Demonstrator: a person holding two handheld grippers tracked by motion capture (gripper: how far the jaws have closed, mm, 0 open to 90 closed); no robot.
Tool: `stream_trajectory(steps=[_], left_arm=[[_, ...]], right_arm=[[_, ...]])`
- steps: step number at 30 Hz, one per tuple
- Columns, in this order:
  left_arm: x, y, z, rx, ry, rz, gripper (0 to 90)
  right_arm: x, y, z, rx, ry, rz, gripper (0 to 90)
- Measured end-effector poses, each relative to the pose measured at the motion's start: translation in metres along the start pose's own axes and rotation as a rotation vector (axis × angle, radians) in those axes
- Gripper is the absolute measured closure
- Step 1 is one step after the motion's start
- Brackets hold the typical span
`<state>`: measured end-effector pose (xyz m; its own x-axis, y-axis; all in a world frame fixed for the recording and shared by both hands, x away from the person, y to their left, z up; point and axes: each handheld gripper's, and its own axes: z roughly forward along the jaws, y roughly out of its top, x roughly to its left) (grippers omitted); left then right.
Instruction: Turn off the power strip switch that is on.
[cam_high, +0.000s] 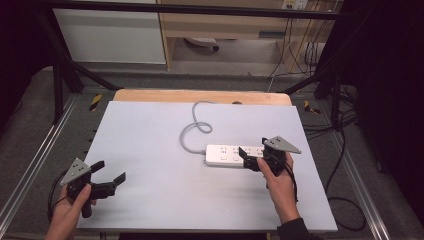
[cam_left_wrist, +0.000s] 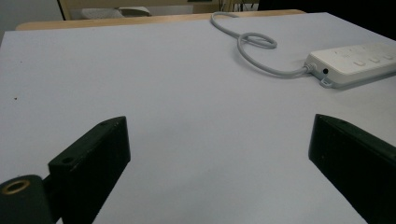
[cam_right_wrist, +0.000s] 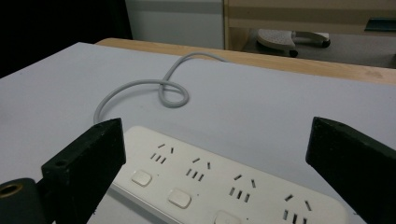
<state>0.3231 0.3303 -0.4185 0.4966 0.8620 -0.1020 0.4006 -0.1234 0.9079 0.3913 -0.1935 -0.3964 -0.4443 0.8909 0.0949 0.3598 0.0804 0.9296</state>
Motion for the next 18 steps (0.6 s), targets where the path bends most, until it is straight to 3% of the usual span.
stream_trajectory(steps=[18], left_arm=[[0.0, 0.0, 0.0, -0.003, 0.002, -0.003, 5.4]], right_arm=[[-0.011, 0.004, -0.02, -0.01, -0.016, -0.003, 5.2]])
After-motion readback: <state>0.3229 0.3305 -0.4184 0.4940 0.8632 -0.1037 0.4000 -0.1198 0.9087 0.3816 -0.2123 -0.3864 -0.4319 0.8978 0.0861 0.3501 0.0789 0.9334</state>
